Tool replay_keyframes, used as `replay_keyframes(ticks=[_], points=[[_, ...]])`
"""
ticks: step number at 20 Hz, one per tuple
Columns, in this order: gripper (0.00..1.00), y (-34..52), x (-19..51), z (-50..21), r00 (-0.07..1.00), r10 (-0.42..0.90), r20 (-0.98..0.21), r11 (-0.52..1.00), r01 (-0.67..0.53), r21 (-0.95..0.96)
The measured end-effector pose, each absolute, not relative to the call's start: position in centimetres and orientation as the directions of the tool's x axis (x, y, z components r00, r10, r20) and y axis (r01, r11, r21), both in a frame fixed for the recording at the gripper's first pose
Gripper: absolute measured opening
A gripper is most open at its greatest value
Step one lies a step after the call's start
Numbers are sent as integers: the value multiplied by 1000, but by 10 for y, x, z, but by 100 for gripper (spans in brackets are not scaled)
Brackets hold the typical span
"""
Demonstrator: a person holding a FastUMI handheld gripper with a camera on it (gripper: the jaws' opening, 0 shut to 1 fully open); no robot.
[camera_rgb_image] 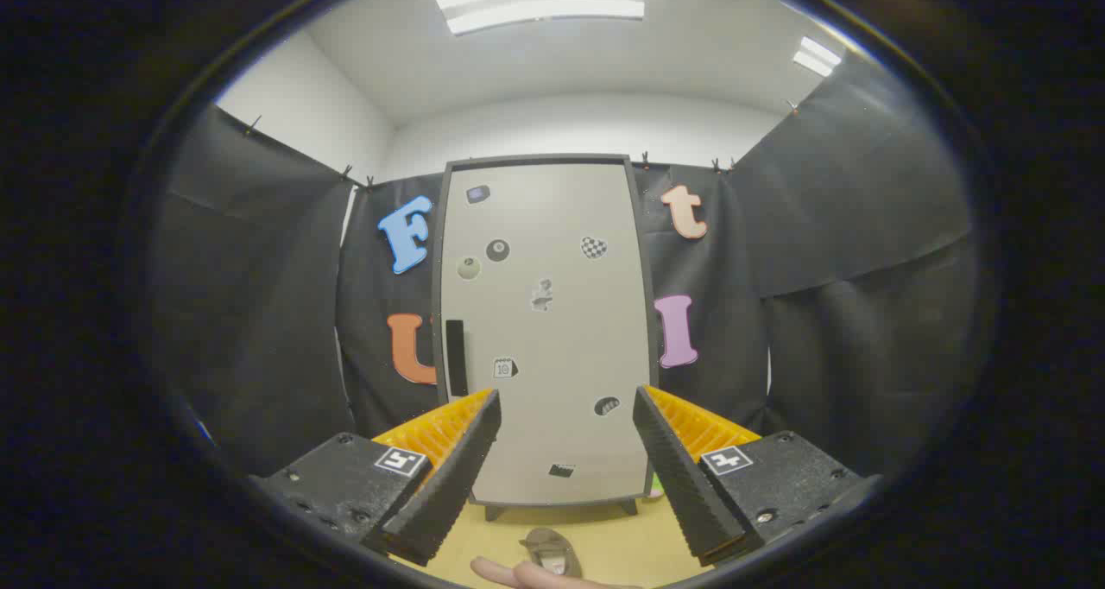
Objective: Open the shoe cabinet door, grab the shoes and put them into the shoe cabinet, then close the shoe cabinet door.
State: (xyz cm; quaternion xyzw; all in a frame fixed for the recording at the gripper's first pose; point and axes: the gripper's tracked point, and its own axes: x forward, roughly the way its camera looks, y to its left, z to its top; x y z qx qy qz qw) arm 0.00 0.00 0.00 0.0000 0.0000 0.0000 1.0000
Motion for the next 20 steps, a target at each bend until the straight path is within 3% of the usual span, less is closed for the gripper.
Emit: replay_keyframes(ticks=[16,20], points=[[100,-2,8,9,1000,17,12,1000,-17,-2],[100,19,44,15,997,78,19,997,-78,-9]])
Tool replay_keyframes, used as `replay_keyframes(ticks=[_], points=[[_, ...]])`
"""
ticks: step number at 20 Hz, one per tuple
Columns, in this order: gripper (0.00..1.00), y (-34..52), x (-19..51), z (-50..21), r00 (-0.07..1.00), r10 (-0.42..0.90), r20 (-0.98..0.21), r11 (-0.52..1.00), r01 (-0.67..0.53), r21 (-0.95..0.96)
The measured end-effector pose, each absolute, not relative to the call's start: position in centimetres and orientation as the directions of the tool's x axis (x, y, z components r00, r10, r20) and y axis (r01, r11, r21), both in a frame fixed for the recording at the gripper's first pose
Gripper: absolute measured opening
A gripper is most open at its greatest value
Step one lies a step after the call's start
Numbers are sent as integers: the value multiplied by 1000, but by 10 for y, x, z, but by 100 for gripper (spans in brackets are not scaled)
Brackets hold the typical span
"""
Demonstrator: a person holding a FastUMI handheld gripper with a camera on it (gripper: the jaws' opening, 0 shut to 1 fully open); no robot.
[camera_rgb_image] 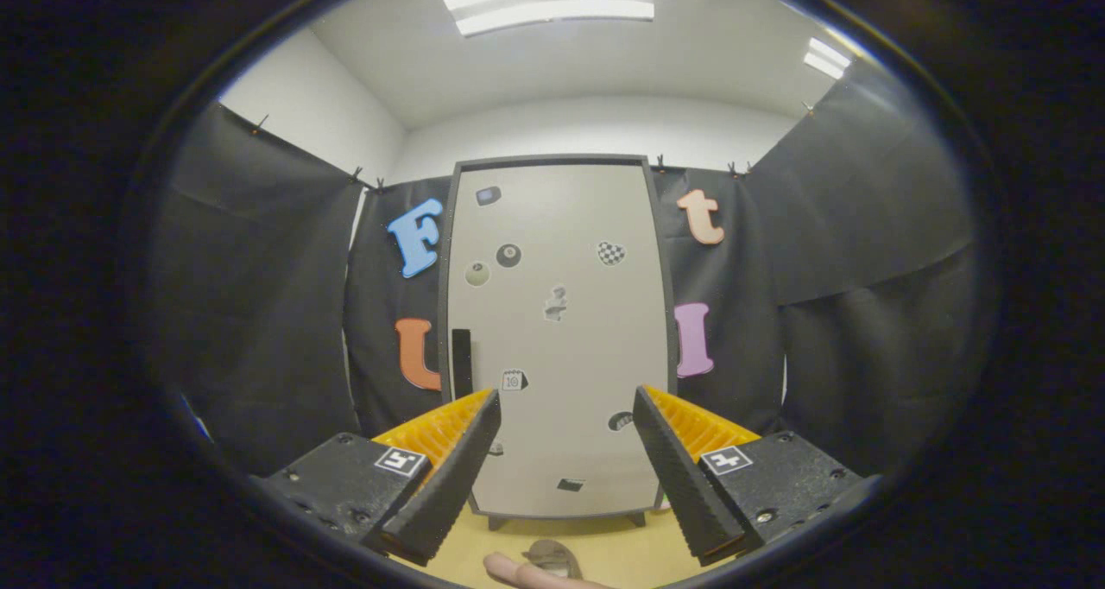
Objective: Open the shoe cabinet door, grab the shoes and put them into the shoe cabinet, then close the shoe cabinet door.
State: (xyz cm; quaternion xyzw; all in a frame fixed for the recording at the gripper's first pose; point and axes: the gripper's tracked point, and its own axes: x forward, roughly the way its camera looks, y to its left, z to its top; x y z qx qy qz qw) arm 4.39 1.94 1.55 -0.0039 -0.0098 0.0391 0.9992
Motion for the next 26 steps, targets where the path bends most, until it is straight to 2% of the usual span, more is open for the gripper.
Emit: replay_keyframes(ticks=[10,15,17,21,22,25,26], points=[[100,127,194,-3,955,271,-118,958,-279,-57],[100,165,235,-27,928,318,-192,947,-320,22],[100,170,246,-37,931,291,-222,956,-294,16],[81,166,270,-61,933,194,-304,978,-209,-16],[74,167,271,-63,926,194,-324,978,-208,-9],[39,168,277,-64,933,169,-318,981,-191,-41],[38,169,279,-65,933,165,-320,981,-188,-43]])
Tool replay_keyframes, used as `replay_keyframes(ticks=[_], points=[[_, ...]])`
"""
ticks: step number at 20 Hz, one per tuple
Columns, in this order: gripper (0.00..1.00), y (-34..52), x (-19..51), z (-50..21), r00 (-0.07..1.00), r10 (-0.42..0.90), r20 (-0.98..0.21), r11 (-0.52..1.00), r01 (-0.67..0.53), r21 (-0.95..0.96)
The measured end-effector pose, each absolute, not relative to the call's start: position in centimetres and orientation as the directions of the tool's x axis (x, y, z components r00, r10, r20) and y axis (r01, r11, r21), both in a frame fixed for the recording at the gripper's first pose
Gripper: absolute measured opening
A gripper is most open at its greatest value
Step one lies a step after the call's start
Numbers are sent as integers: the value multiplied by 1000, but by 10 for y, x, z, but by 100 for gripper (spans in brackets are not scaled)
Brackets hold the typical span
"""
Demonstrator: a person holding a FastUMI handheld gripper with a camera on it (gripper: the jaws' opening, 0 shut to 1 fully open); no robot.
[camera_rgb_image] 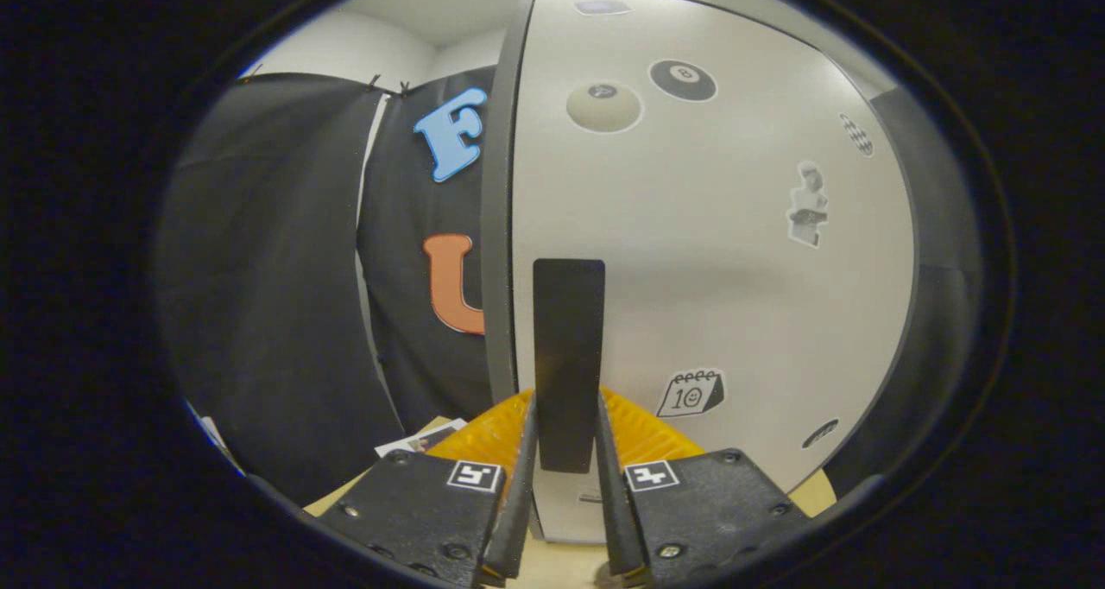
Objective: Open the shoe cabinet door, grab the shoes and put them into the shoe cabinet, then close the shoe cabinet door.
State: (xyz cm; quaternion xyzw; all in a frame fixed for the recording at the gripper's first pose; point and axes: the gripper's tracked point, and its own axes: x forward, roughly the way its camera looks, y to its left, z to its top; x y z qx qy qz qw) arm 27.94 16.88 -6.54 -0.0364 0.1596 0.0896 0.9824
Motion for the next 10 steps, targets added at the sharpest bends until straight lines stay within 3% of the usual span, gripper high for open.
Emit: replay_keyframes(ticks=[5,10], points=[[35,173,286,-63,930,161,-331,987,-148,66],[31,171,283,-67,936,142,-323,990,-137,40]])
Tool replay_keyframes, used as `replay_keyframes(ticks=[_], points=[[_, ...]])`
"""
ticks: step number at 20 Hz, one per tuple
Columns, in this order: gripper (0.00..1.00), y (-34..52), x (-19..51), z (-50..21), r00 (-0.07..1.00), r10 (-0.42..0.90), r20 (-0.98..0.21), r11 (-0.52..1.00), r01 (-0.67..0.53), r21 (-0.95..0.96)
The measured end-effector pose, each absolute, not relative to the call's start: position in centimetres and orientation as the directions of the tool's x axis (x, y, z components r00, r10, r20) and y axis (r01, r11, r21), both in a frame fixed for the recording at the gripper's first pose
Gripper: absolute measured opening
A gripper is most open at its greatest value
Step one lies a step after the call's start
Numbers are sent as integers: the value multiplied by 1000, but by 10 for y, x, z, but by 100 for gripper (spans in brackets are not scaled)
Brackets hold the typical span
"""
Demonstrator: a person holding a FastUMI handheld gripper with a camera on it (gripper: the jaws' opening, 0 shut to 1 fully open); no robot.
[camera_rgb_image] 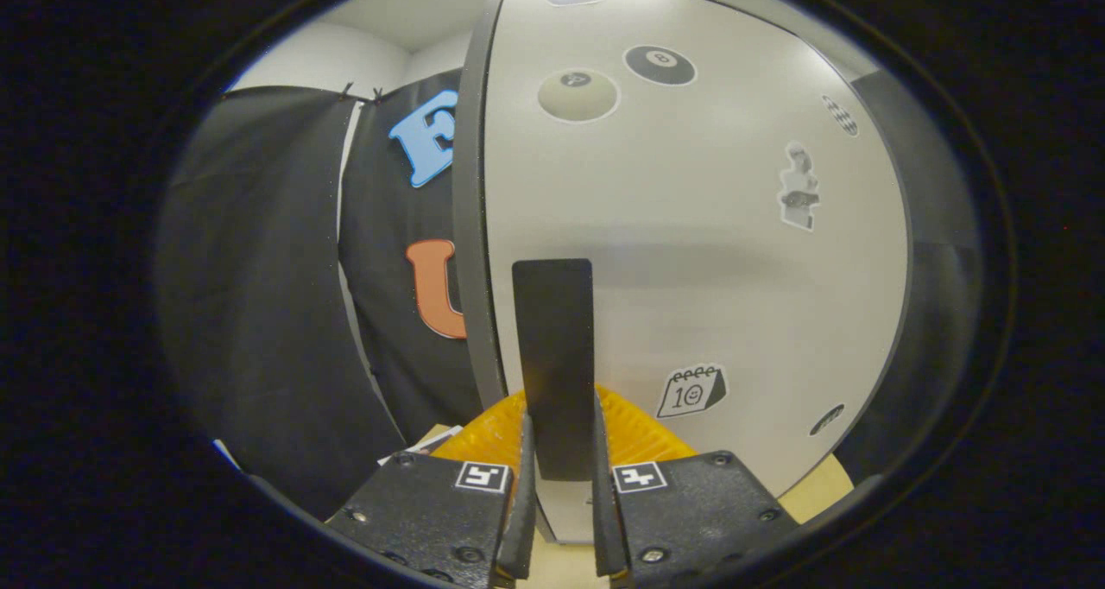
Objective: Open the shoe cabinet door, grab the shoes and put them into the shoe cabinet, then close the shoe cabinet door.
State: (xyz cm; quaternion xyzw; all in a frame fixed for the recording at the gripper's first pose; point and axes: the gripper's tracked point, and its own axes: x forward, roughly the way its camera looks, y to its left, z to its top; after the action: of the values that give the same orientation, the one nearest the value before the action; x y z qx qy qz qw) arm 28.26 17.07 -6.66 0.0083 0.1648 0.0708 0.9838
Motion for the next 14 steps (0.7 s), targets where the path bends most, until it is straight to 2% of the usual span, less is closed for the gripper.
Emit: replay_keyframes(ticks=[5,14], points=[[30,168,261,-62,939,172,-299,984,-180,-1],[30,112,142,-38,870,356,-340,930,-364,43]])
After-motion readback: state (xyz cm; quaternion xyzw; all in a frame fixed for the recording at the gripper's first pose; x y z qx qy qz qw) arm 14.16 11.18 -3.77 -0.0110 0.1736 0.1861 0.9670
